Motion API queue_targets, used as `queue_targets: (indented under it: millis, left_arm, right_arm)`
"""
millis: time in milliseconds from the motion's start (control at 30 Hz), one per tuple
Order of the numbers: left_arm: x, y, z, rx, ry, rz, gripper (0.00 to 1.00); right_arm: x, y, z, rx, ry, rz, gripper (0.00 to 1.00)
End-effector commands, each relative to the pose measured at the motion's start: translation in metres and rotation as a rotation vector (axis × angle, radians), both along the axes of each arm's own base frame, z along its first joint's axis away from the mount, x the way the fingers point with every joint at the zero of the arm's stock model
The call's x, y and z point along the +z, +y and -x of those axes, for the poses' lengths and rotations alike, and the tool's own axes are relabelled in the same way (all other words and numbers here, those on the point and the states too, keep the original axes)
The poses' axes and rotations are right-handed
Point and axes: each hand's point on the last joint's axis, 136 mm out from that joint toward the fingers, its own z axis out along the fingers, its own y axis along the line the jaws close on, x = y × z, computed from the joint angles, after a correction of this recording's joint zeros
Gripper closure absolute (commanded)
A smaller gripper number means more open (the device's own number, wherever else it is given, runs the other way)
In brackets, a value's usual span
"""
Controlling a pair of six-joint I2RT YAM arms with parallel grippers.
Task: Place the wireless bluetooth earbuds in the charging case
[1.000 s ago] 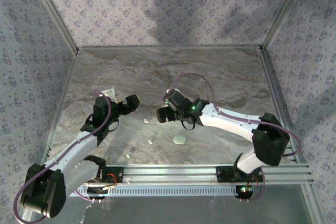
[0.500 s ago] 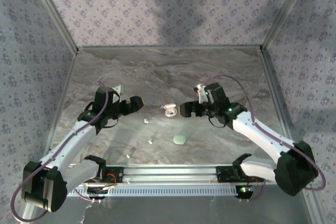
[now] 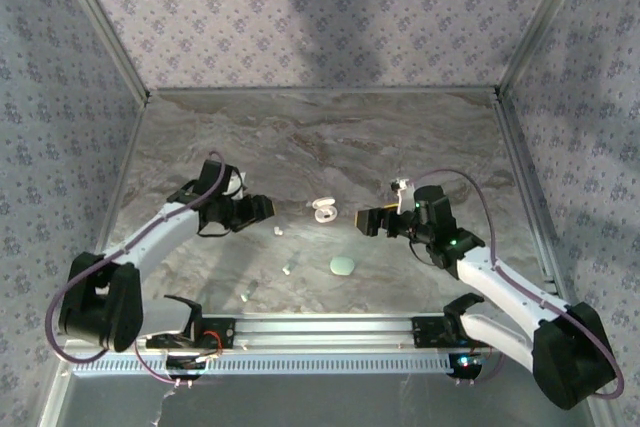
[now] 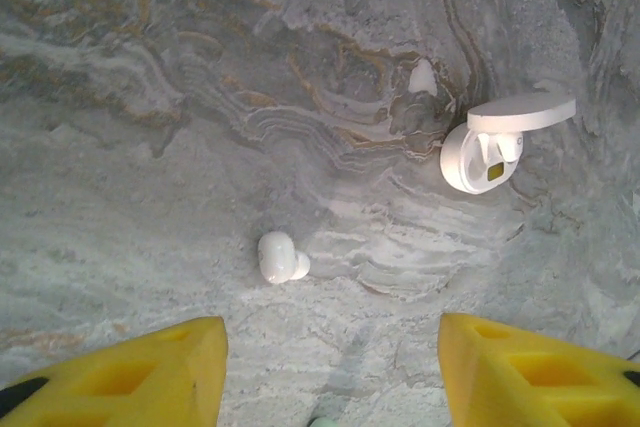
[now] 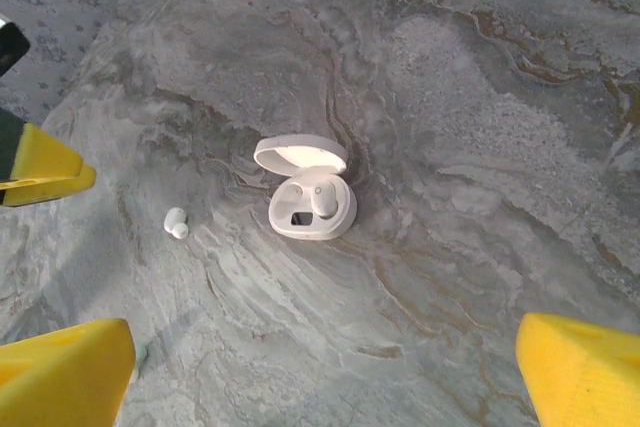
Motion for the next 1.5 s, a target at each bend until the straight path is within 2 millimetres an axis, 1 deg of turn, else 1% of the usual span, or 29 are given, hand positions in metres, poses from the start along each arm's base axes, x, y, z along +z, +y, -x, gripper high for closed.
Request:
queue_targets:
  millis: [0,133,300,433,567,933,1467]
  left_arm:
    - [0.009,-0.007,-0.006,-0.043,-0.004,0.021,0.45]
    - [-0.002,-0.011,-0.006,-0.062,0.029,0.029,0.48]
    - [-0.02,-0.011,0.0,-0.086,0.064,-0.005,0.5]
    - [-0.028,-0.017,0.004,-0.108,0.08,-0.021,0.52]
    - [-0.038,-0.018,0.006,-0.11,0.099,-0.028,0.56]
    - [-0.054,-0.019,0.013,-0.131,0.12,-0.038,0.61]
    - [-0.067,-0.024,0.013,-0.152,0.144,-0.04,0.67]
  right_arm:
    - [0.011,0.006,-0.007,0.001,-0.048,-0.045,0.0]
    - [0.004,0.009,-0.01,0.007,-0.024,-0.03,0.0]
    - [0.001,0.01,-0.011,0.008,-0.019,-0.016,0.0]
    - [-0.002,0.011,-0.012,0.01,-0.016,-0.005,0.0]
    - [-0.006,0.012,-0.012,0.014,-0.004,0.006,0.01]
    - [-0.012,0.017,-0.012,0.027,0.014,0.028,0.04]
    - [-0.016,0.02,-0.012,0.034,0.026,0.043,0.05]
